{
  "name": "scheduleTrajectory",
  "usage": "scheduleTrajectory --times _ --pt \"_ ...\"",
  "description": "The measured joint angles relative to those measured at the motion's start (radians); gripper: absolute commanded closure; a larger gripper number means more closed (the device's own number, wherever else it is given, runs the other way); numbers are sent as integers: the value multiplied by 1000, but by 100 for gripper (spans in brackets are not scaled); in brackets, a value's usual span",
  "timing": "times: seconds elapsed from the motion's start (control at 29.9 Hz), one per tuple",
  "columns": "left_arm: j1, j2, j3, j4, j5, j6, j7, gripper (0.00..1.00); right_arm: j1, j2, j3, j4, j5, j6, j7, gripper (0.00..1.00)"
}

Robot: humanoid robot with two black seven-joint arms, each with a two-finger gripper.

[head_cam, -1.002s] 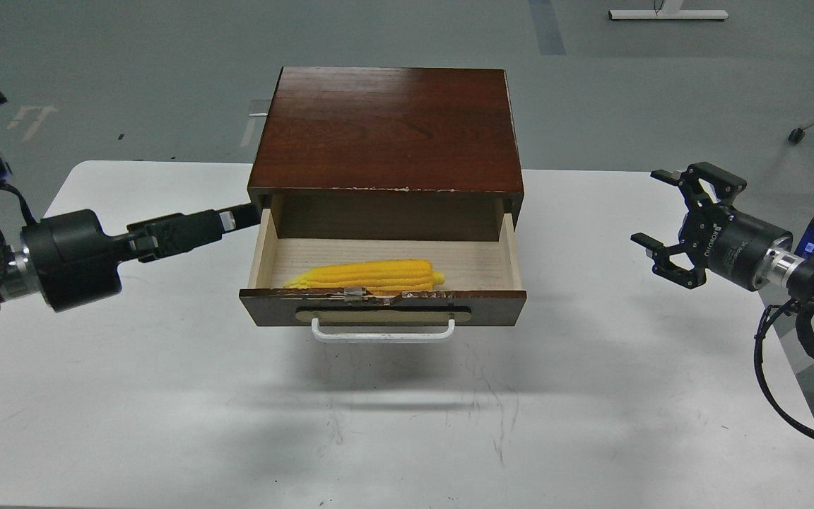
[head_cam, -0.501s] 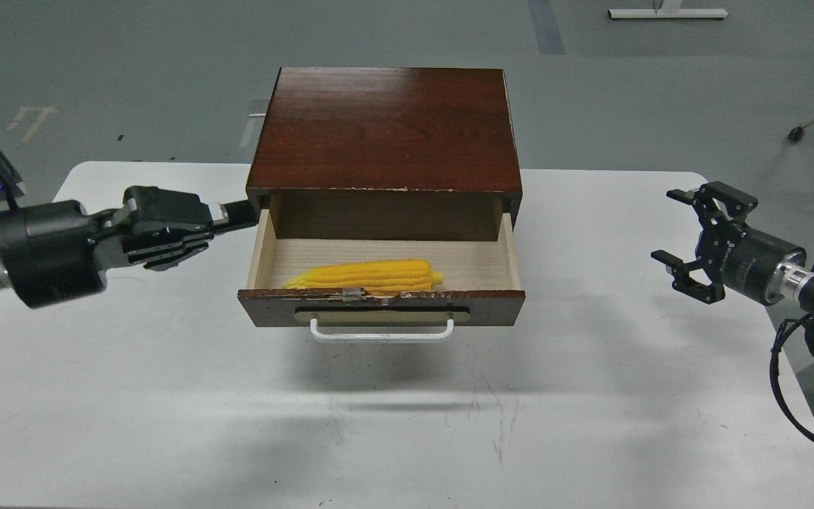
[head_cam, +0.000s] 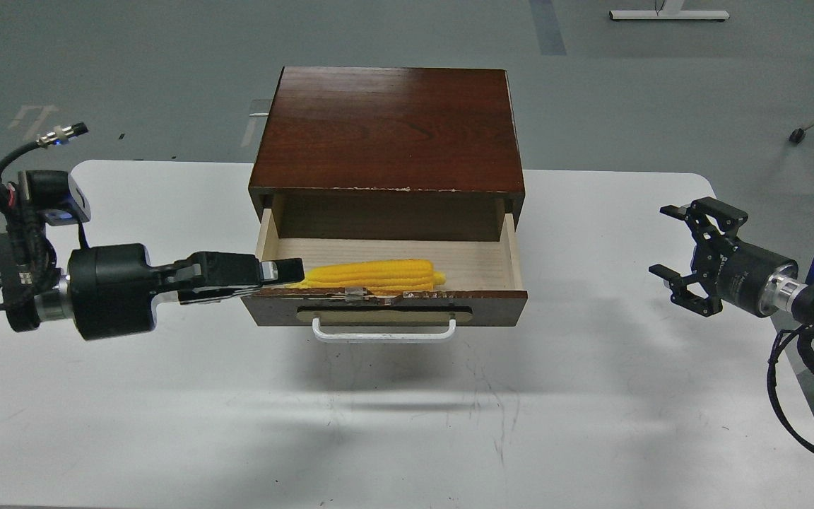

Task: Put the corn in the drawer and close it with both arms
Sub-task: 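Swing the left gripper toward the drawer front near the handle, then pull the left gripper back and reposition it below the drawer handle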

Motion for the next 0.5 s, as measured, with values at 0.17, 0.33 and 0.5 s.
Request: scheduleTrajectory --times 0.17,0.33,0.5 --pt "6 -67 0 0 117 0 0 100 -5 0 -1 -7 -2 0 12 3" --pt "17 -96 9 0 131 0 0 100 -6 0 -1 -34 -2 0 14 3" --pt "50 -129 18 2 198 0 0 100 -14 8 -1 -62 -3 0 15 3"
